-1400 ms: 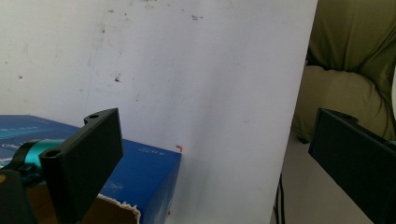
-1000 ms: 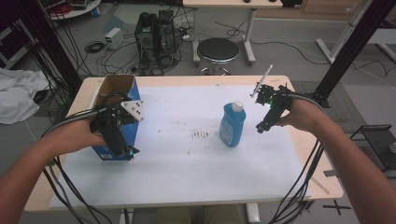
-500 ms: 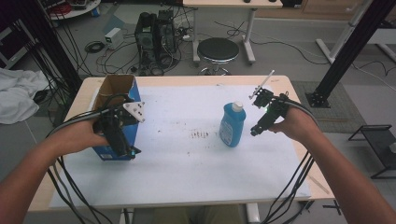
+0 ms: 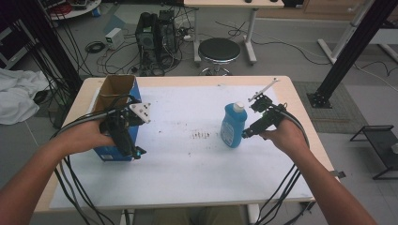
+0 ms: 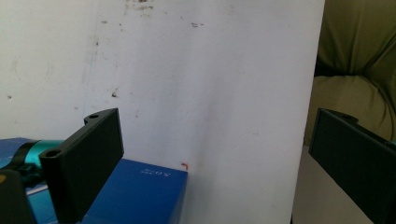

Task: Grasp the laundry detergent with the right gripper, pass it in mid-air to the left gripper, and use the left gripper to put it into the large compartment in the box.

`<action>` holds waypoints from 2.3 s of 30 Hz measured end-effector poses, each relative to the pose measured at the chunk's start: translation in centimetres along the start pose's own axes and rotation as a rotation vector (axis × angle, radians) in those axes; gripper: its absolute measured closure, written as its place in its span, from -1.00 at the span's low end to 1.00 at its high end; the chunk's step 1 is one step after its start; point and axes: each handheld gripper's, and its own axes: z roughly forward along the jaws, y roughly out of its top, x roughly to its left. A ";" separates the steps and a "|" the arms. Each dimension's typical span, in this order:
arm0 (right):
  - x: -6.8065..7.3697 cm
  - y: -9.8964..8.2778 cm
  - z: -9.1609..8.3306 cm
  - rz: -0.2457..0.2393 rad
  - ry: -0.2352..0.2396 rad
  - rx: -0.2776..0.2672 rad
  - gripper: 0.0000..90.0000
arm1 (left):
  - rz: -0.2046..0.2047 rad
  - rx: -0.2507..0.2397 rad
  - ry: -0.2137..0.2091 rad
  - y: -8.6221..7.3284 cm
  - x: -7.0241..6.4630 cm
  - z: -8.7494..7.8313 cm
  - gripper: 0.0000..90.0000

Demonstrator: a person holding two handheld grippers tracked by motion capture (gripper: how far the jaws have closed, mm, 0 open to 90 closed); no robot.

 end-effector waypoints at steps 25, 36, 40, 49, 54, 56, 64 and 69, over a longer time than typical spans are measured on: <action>1.2 -1.1 2.7 0.142 0.014 -0.218 -0.94 | -0.009 -0.005 0.005 -0.3 0.3 0.4 -0.93; 1.6 -1.6 4.1 0.147 0.014 -0.315 -0.94 | -0.004 0.012 0.000 -0.4 0.6 0.5 -0.93; 1.7 -1.7 4.4 0.152 0.008 -0.339 -0.94 | -0.017 0.004 -0.002 -0.4 0.5 0.6 -0.93; 1.8 -1.7 5.2 0.171 -0.004 -0.377 -0.94 | -0.021 0.002 0.000 -0.6 0.6 0.6 -0.93; 2.1 -1.8 5.8 0.164 -0.005 -0.430 -0.94 | -0.003 0.015 -0.005 -0.6 0.8 0.5 -0.93; 2.2 -1.9 6.1 0.165 -0.011 -0.450 -0.94 | -0.031 -0.011 -0.004 -0.6 0.6 0.7 -0.93; 2.6 -2.3 7.1 0.158 -0.016 -0.520 -0.93 | -0.011 0.016 -0.004 -0.6 0.9 0.5 -0.93; 2.6 -2.6 7.7 0.175 -0.037 -0.540 -0.93 | -0.010 0.018 -0.004 -0.6 0.9 0.5 -0.93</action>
